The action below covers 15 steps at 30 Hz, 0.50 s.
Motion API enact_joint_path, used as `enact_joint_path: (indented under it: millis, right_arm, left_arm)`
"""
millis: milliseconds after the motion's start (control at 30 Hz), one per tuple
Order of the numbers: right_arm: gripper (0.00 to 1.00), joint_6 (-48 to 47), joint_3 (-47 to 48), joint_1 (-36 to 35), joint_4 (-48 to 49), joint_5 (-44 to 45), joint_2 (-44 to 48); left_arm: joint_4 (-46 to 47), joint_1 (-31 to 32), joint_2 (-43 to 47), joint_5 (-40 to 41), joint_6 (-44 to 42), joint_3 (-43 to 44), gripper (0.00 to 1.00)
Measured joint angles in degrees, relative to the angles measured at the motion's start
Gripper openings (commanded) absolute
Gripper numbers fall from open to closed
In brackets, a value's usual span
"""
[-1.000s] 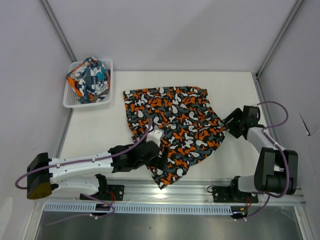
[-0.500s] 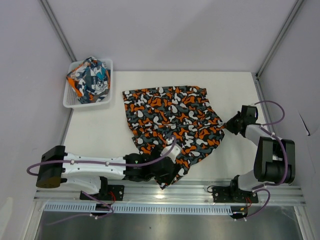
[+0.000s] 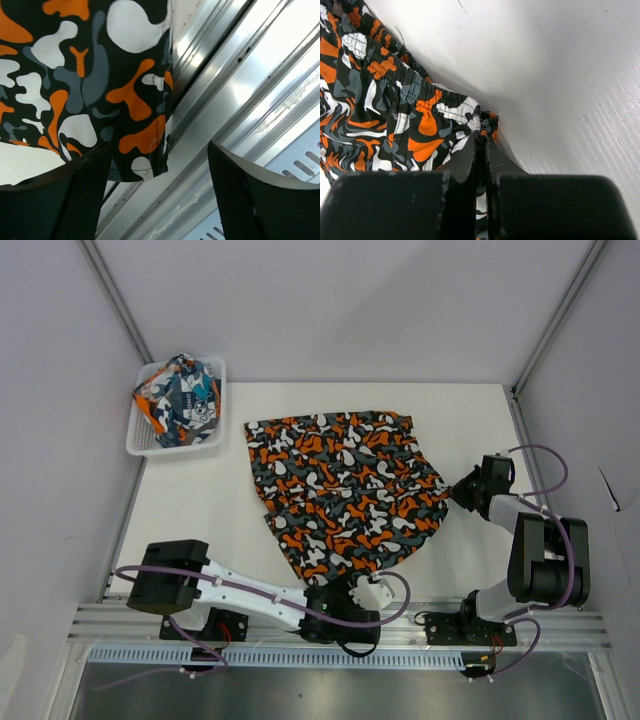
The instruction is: Fold and stack the shorts
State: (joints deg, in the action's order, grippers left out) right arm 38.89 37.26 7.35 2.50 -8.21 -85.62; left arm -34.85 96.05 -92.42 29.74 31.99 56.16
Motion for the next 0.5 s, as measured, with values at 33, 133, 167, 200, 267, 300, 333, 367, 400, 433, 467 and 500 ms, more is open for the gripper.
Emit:
enact_joint_path:
  millis: [33, 133, 167, 200, 267, 300, 333, 367, 400, 433, 467, 500]
  right_arm:
    - [0.00, -0.02, -0.07, 0.00, 0.15, 0.00, 0.00]
    - [0.00, -0.02, -0.42, 0.00, 0.72, -0.02, 0.00]
    - [0.00, -0.02, -0.48, 0.00, 0.83, 0.00, 0.00]
    - [0.00, -0.02, -0.50, 0.00, 0.87, 0.00, 0.00]
    - [0.00, -0.02, -0.50, 0.00, 0.94, -0.04, 0.00]
    - [0.00, -0.02, -0.50, 0.00, 0.98, -0.04, 0.00]
    - [0.00, -0.04, -0.50, 0.00, 1.01, -0.04, 0.00]
    - [0.00, -0.04, -0.52, 0.00, 1.03, -0.04, 0.00]
    - [0.00, -0.04, -0.52, 0.00, 1.05, -0.07, 0.00]
    - [0.00, -0.04, -0.55, 0.00, 1.09, -0.07, 0.00]
    - [0.00, -0.04, -0.61, 0.00, 1.20, -0.07, 0.00]
    - [0.00, -0.04, -0.68, 0.00, 1.27, -0.07, 0.00]
  left_arm:
    - [-0.20, 0.37, -0.70, 0.07, 0.02, 0.24, 0.76]
    - [-0.44, 1.05, -1.64, 0.09, 0.07, 0.61, 0.70]
    - [-0.48, 1.14, -1.66, 0.11, 0.00, 0.61, 0.69]
    - [-0.48, 1.18, -1.66, 0.11, 0.00, 0.61, 0.63]
    - [-0.44, 1.18, -1.66, 0.13, 0.07, 0.61, 0.56]
    - [-0.44, 1.18, -1.66, 0.13, 0.09, 0.61, 0.51]
    - [-0.44, 1.18, -1.66, 0.17, 0.15, 0.61, 0.46]
    - [-0.44, 1.16, -1.70, 0.17, 0.20, 0.61, 0.39]
    - [-0.46, 1.18, -1.81, 0.17, 0.31, 0.61, 0.38]
    - [-0.48, 1.16, -2.05, 0.15, 0.20, 0.61, 0.37]
    - [-0.55, 1.03, -2.40, 0.15, 0.17, 0.61, 0.37]
    - [-0.68, 0.92, -2.86, 0.15, 0.15, 0.61, 0.38]
